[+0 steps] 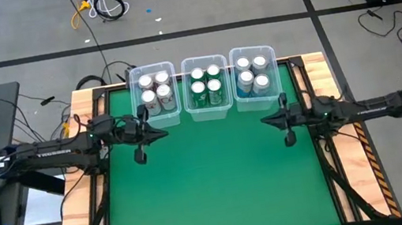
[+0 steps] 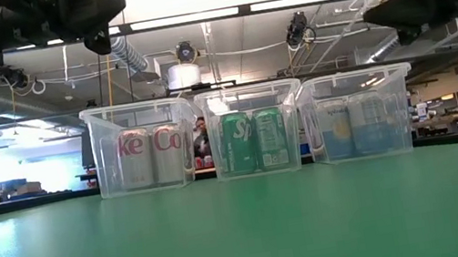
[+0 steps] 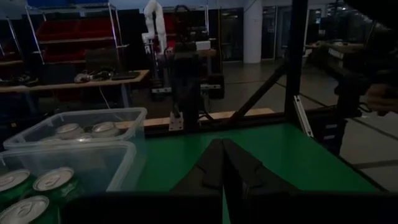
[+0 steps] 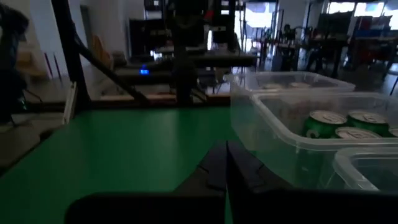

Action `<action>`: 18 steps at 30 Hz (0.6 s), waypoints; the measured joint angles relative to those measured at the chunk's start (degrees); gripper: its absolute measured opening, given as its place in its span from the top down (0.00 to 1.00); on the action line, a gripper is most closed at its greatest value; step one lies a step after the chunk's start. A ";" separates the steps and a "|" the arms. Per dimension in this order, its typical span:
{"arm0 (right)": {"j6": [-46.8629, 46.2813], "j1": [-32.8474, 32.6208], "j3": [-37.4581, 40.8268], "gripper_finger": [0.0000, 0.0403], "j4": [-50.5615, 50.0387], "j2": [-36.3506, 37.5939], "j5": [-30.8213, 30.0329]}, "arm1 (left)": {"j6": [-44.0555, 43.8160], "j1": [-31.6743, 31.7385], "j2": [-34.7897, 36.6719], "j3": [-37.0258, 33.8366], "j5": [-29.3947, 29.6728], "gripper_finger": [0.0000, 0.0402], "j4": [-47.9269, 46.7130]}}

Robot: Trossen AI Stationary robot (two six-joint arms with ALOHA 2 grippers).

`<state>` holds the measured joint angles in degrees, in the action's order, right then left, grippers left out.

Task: Sort soda cans
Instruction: Return to Home Position

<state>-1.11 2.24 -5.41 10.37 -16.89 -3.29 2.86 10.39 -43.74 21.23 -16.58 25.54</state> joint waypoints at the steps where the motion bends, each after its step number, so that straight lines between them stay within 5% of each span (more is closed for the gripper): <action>1: -0.28 0.00 0.70 1.00 -1.13 2.45 -0.01 | 0.19 0.00 0.49 0.00 0.00 1.00 -0.41; 8: -0.38 0.00 3.02 1.00 -12.36 16.86 -1.53 | 0.91 0.00 8.82 -0.47 0.98 1.00 -6.64; 18: 0.83 0.02 3.60 1.00 -12.34 16.75 -3.06 | -0.74 0.07 17.20 -12.89 4.88 1.00 3.02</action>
<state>-0.27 2.26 -1.80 -1.97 -0.14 -6.35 2.12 10.46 -26.54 8.34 -11.70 28.56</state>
